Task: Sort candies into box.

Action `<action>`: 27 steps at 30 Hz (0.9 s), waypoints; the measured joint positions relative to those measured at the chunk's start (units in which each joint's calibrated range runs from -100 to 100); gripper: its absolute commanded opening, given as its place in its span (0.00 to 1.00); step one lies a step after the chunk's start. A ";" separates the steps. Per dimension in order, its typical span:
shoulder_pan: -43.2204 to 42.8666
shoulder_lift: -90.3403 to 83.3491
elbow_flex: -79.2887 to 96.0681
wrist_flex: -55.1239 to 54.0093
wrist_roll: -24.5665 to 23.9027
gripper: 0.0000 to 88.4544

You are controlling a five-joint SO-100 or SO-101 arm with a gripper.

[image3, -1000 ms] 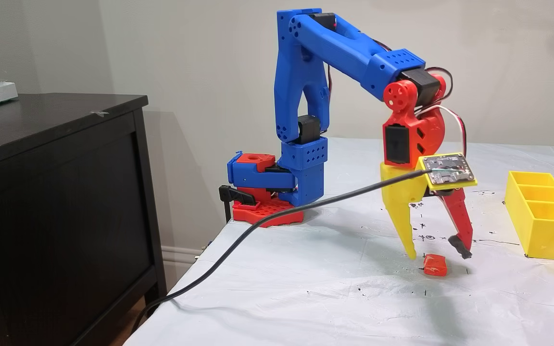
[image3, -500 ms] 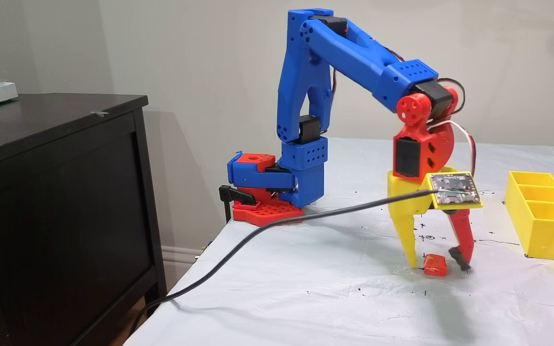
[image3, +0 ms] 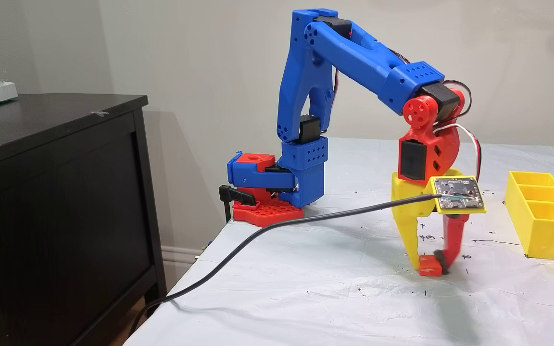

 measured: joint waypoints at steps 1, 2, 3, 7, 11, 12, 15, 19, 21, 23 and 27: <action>-0.08 0.00 0.00 0.00 -0.20 0.00; -0.47 0.00 0.00 -0.40 -0.73 0.00; -0.62 0.00 0.00 -0.48 -0.93 0.00; -2.73 -3.47 2.91 -4.13 -2.88 0.00; -6.71 -8.80 4.79 -10.08 -7.03 0.00; -7.49 -9.73 4.45 -10.63 -8.25 0.00; -9.91 -10.41 0.51 -9.29 -11.38 0.00; -13.50 -10.41 -5.47 -8.10 -14.95 0.00; -14.98 -10.41 -8.55 -6.90 -16.41 0.00; -16.39 -10.41 -11.12 -5.48 -17.53 0.00; -18.88 -9.98 -16.00 -2.62 -18.85 0.00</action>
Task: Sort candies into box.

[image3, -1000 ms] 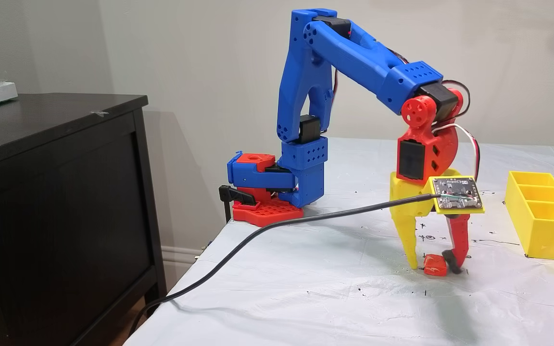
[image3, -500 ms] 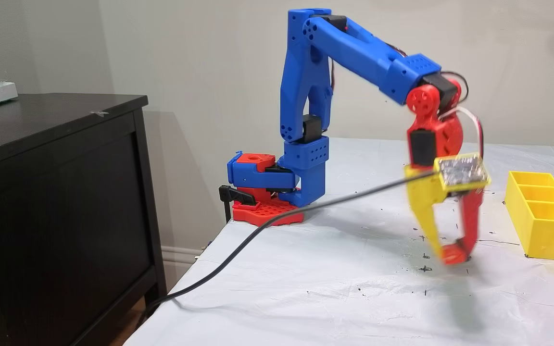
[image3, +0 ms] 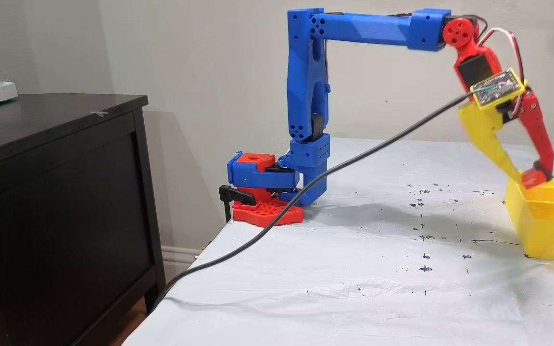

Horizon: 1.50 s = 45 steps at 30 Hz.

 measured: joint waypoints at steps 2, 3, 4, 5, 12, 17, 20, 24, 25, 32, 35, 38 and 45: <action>-0.94 1.35 -3.25 1.67 -0.24 0.00; -1.25 2.20 -4.36 2.46 -0.29 0.00; -1.48 3.55 -5.99 3.73 -0.39 0.00; -1.72 5.16 -7.78 5.08 -0.63 0.00; -2.65 11.84 -13.60 6.98 -1.76 0.00; -2.65 14.81 -16.34 8.17 -1.76 0.00; -2.65 15.31 -16.51 8.17 -1.71 0.00; -2.65 15.31 -16.42 8.17 -1.51 0.01; -2.65 15.31 -16.42 8.17 -1.37 0.02; -2.58 15.31 -16.42 8.65 -0.83 0.11; -2.11 15.31 -16.42 8.65 -0.54 0.22; -2.03 15.31 -16.42 8.65 -0.24 0.32; -2.03 15.31 -15.65 8.65 0.44 0.39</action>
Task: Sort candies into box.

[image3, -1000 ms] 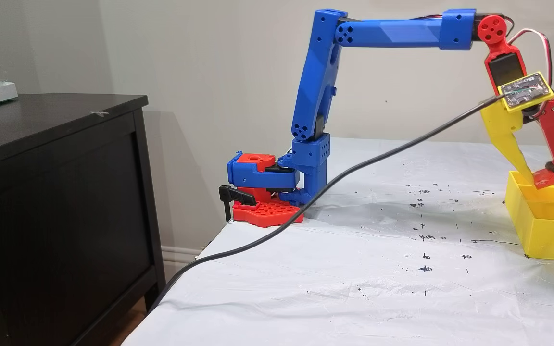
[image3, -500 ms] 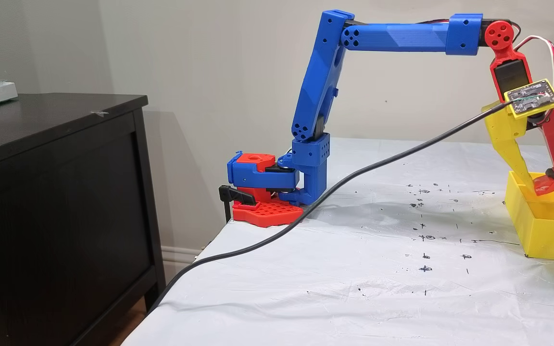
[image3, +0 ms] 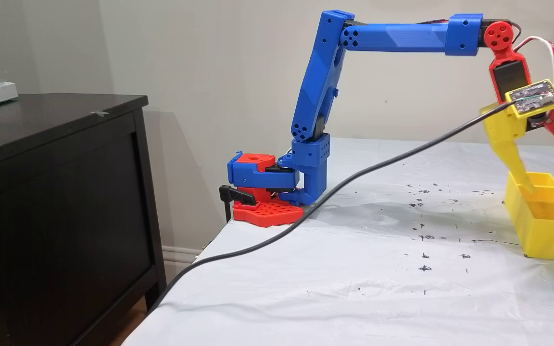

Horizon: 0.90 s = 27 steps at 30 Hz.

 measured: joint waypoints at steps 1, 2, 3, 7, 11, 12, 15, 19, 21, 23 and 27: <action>0.00 0.00 0.17 0.00 0.00 0.38; 0.00 0.00 0.17 0.00 0.05 0.37; 0.00 0.00 0.17 0.00 0.10 0.36; 0.00 0.00 0.17 0.24 0.39 0.14; 0.00 -0.08 0.17 0.24 0.44 0.03; 0.00 -0.08 0.17 0.24 0.44 0.02; -0.08 -1.95 2.82 0.08 0.00 0.00; -0.08 -7.61 9.07 -1.43 -0.63 0.00; -0.23 -11.25 12.75 -2.22 -1.03 0.00; -0.94 -14.97 16.00 -2.62 -1.51 0.00; -3.36 -25.13 26.69 -6.43 -2.30 0.00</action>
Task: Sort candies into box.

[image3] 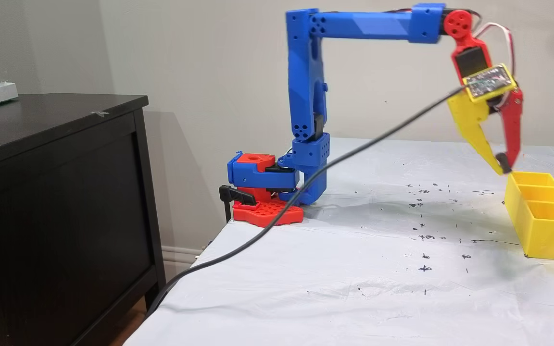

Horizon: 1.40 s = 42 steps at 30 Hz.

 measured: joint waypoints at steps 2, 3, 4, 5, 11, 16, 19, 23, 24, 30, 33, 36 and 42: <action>-1.17 -6.68 8.55 -4.84 -0.34 0.00; -1.72 -10.66 13.60 -7.78 -0.59 0.00; -2.11 -14.72 18.73 -10.32 -0.68 0.00; -2.18 -19.20 23.87 -12.22 -0.68 0.00; -1.95 -34.26 35.07 -10.87 0.44 0.00; -3.20 -39.68 43.80 -14.76 0.93 0.00; -2.89 -42.47 50.38 -19.21 1.03 0.00; -4.14 -47.12 55.18 -18.57 2.34 0.00; -4.14 -48.48 55.52 -17.30 2.74 0.00; -3.67 -61.17 65.44 -14.21 4.59 0.00; -2.50 -74.79 74.34 -10.71 4.49 0.00; -2.81 -82.32 76.99 -8.10 3.66 0.00; -3.36 -85.03 80.33 -6.59 3.52 0.00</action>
